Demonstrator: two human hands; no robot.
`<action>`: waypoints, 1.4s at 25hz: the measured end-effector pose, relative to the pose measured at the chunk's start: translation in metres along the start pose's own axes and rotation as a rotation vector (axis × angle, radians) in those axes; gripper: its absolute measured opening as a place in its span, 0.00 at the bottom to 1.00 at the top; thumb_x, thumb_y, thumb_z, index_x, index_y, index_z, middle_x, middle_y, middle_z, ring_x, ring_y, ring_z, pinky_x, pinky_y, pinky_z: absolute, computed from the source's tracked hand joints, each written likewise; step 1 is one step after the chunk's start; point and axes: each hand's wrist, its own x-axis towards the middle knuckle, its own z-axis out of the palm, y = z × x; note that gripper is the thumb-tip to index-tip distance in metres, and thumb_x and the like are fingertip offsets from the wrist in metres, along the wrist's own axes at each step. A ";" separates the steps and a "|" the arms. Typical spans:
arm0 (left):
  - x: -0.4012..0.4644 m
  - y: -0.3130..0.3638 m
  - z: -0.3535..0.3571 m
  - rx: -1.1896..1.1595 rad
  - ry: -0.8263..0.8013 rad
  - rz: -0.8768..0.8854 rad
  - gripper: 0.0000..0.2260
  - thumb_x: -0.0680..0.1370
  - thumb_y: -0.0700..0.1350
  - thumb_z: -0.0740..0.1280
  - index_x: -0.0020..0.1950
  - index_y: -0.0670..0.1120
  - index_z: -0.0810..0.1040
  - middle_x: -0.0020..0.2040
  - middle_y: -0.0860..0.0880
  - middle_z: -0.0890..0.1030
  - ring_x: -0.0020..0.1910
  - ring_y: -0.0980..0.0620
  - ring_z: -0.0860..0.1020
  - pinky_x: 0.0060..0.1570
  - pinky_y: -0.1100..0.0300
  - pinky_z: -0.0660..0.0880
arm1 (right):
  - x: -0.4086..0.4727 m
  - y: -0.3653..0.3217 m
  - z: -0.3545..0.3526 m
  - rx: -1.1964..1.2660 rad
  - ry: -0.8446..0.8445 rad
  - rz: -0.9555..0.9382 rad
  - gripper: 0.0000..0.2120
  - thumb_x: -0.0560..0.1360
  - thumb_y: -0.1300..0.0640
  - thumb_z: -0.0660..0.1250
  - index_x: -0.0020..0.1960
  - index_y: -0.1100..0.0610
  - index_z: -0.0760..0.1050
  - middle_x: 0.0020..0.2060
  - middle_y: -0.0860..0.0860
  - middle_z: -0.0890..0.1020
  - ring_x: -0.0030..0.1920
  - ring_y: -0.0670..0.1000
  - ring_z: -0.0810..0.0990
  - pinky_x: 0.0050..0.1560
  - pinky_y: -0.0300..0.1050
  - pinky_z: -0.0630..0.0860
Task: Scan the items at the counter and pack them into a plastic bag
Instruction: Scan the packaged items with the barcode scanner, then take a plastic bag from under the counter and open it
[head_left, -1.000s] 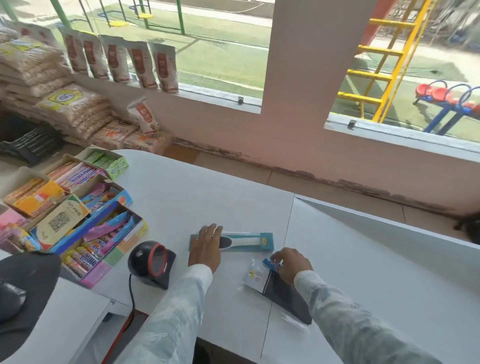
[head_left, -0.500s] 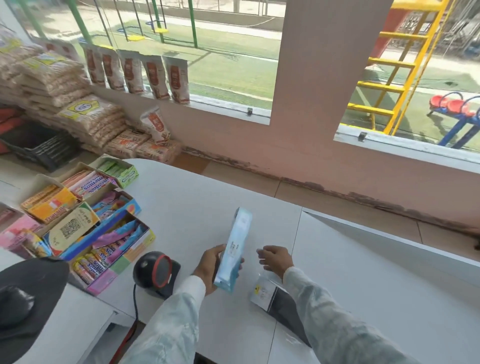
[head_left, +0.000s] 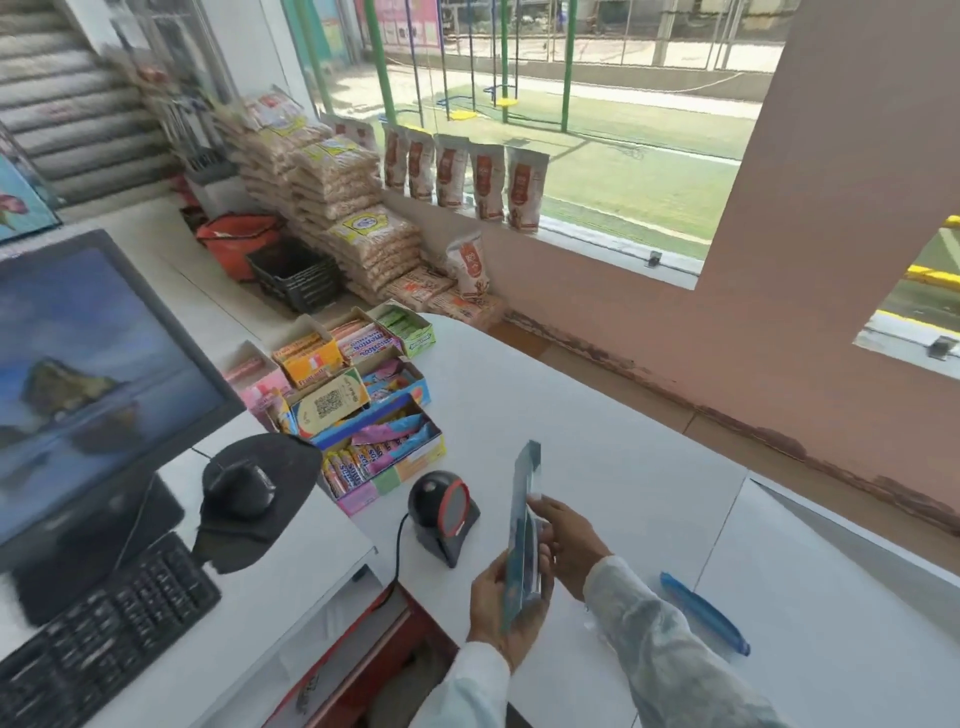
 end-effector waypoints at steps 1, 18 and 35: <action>-0.002 0.002 0.000 -0.019 -0.006 0.007 0.17 0.81 0.42 0.62 0.66 0.34 0.73 0.50 0.34 0.82 0.42 0.39 0.83 0.36 0.48 0.84 | -0.001 0.000 0.007 0.002 0.015 -0.017 0.20 0.69 0.47 0.76 0.57 0.55 0.81 0.33 0.53 0.81 0.30 0.50 0.78 0.31 0.42 0.78; 0.066 -0.014 -0.024 2.912 -0.037 0.539 0.28 0.82 0.46 0.53 0.79 0.47 0.44 0.81 0.48 0.42 0.80 0.45 0.44 0.78 0.44 0.49 | -0.025 -0.009 -0.171 -1.679 0.538 -0.264 0.26 0.75 0.58 0.67 0.71 0.46 0.68 0.62 0.54 0.77 0.59 0.59 0.76 0.59 0.54 0.74; -0.086 0.033 -0.146 2.764 0.782 0.721 0.29 0.83 0.48 0.50 0.78 0.38 0.41 0.79 0.39 0.41 0.79 0.41 0.42 0.78 0.46 0.48 | -0.044 0.118 0.042 -1.956 -0.172 -1.043 0.25 0.78 0.54 0.61 0.73 0.63 0.66 0.71 0.59 0.72 0.73 0.59 0.67 0.73 0.57 0.65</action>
